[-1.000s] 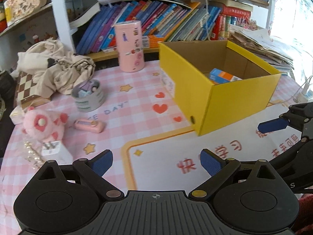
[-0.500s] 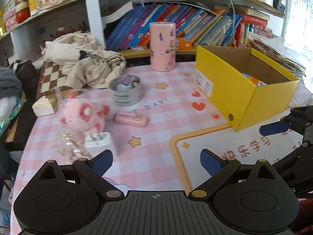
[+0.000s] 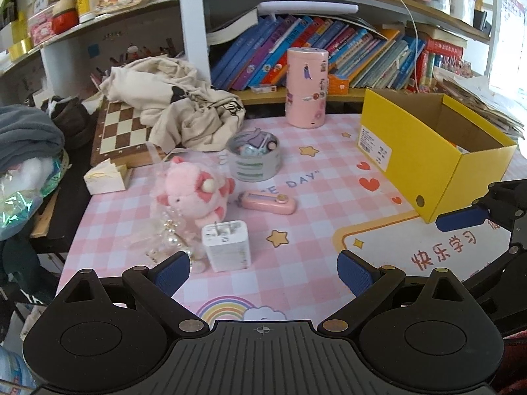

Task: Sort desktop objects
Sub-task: 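Move the right tool toward the white charger plug while the left tool approaches the pearl accessory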

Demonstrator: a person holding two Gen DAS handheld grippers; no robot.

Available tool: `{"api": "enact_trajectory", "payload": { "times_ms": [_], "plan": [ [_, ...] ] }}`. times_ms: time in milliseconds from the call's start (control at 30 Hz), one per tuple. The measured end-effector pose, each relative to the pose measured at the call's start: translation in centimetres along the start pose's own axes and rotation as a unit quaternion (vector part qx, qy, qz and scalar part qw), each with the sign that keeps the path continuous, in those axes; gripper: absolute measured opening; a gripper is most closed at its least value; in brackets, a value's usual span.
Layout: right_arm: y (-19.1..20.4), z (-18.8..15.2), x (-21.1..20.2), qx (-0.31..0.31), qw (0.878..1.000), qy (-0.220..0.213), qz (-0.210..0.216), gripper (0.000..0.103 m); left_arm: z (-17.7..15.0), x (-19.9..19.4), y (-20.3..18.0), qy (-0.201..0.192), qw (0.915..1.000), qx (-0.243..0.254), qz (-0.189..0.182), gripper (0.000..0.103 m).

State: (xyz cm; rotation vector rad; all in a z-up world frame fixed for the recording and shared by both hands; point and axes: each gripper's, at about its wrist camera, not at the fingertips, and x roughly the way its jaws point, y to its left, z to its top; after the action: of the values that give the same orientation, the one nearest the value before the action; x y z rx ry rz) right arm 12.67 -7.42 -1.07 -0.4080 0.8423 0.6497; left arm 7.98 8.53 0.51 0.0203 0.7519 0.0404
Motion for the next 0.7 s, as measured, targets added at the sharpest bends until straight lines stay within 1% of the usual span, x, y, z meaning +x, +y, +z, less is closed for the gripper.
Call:
{"api": "enact_trajectory", "payload": {
  "times_ms": [200,367,567,700],
  "plan": [
    [0.9,0.7,0.2,-0.017,1.000,-0.005,-0.008,0.088,-0.4,-0.3,1.6,-0.008,0.9998,-0.020,0.003,0.098],
    [1.3,2.1,0.6,-0.035,0.999,-0.018,-0.015,0.088,-0.4,-0.2,2.9,-0.015,0.9989,-0.044,0.011,0.098],
    [1.5,3.5,1.3,-0.039,0.999,-0.029,-0.012,0.088,-0.4,0.0,3.9,-0.025,0.9978,-0.059,0.018,0.098],
    [1.6,4.1,1.9,-0.034,0.999,-0.028,-0.007,0.088,-0.4,0.4,4.3,-0.030,0.9971,-0.066,0.023,0.098]
  ]
}}
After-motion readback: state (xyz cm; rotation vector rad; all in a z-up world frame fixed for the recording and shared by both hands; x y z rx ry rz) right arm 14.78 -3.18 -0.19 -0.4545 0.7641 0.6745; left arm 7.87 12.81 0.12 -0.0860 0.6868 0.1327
